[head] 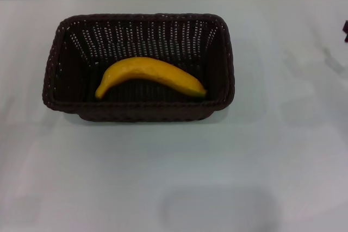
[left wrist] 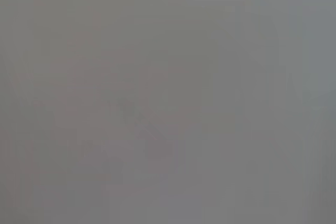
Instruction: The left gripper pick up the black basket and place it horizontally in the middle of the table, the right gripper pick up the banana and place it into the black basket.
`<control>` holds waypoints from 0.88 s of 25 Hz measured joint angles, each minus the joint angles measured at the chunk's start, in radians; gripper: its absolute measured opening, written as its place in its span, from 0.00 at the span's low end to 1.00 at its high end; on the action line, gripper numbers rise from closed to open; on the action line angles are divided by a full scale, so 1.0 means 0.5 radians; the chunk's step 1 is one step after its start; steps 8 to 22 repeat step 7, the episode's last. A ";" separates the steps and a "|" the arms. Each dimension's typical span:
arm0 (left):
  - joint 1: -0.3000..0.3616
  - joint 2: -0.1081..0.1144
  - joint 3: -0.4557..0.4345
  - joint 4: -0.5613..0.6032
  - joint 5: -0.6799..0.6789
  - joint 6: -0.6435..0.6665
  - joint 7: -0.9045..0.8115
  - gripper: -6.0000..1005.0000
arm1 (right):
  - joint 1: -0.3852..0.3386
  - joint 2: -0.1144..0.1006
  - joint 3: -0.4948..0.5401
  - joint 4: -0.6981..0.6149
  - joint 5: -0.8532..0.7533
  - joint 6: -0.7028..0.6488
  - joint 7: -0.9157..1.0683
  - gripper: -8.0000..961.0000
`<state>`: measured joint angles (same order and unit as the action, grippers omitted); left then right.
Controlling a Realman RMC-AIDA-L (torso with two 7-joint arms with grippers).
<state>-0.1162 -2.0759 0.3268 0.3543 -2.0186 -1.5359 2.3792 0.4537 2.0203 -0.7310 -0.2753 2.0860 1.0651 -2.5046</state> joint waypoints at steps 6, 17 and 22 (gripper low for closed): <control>-0.010 0.001 0.000 -0.124 -0.029 0.006 0.162 0.89 | 0.017 0.004 0.014 0.056 0.060 0.096 -0.048 0.89; -0.018 0.001 0.000 -0.144 -0.037 0.019 0.204 0.89 | 0.013 0.004 0.014 0.057 0.066 0.100 -0.053 0.89; -0.018 0.001 0.000 -0.144 -0.037 0.019 0.204 0.89 | 0.013 0.004 0.014 0.057 0.066 0.100 -0.053 0.89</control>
